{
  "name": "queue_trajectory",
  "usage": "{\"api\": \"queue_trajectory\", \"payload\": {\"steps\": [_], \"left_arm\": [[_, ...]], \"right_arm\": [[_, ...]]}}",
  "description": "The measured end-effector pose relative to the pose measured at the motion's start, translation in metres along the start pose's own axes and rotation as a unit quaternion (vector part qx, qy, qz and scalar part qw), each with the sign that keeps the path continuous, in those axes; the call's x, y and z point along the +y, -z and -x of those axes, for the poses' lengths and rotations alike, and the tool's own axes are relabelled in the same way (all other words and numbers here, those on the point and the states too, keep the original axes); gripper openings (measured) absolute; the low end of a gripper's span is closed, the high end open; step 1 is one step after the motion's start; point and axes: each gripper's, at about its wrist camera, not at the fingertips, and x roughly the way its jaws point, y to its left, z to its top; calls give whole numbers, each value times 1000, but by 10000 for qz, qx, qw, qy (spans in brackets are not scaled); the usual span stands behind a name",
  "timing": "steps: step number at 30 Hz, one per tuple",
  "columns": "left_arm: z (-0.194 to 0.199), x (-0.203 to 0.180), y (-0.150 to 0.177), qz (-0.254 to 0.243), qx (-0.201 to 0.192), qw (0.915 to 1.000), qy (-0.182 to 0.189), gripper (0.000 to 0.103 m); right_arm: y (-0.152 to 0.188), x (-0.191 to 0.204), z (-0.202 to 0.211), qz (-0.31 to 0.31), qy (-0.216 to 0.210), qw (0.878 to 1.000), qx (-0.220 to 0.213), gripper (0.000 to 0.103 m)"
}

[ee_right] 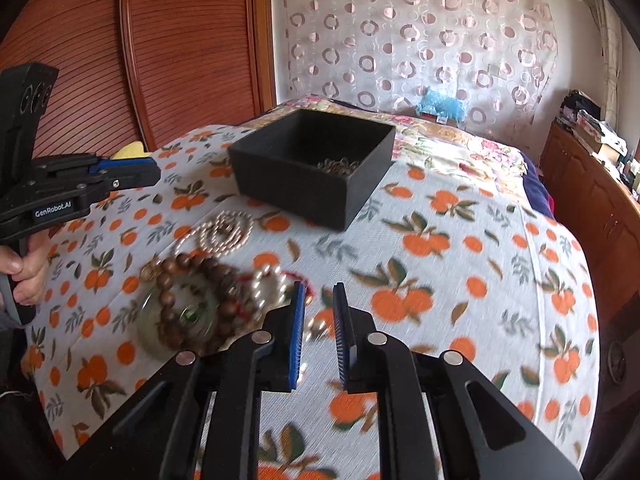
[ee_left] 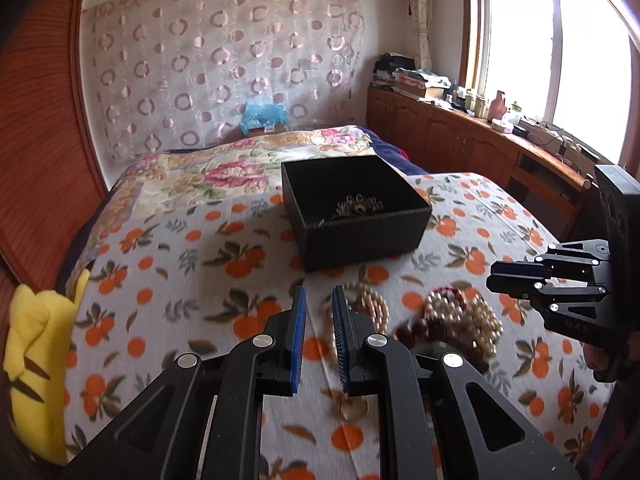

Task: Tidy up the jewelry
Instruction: 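Move the right gripper to the pearl necklace and grasp it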

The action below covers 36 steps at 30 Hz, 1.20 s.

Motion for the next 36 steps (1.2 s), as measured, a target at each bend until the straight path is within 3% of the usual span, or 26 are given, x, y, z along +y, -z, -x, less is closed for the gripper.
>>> {"api": "queue_trajectory", "payload": {"steps": [11,23,29,36], "left_arm": [[11,6,38,106,225,9997,34,13],[2,-1,44,126,343,9993,63,13],[0,-7,46,84,368,9993,81,13],[2,-12,46,43,352,9993,101,13]], "right_arm": [[7,2,-14,-180,-45,9992,358,16],[-5,-1,-24,-209,22,9978,631,19],[9,4,-13,-195,-73,9979,612,27],[20,1,-2,-195,-119,9978,620,27]]}}
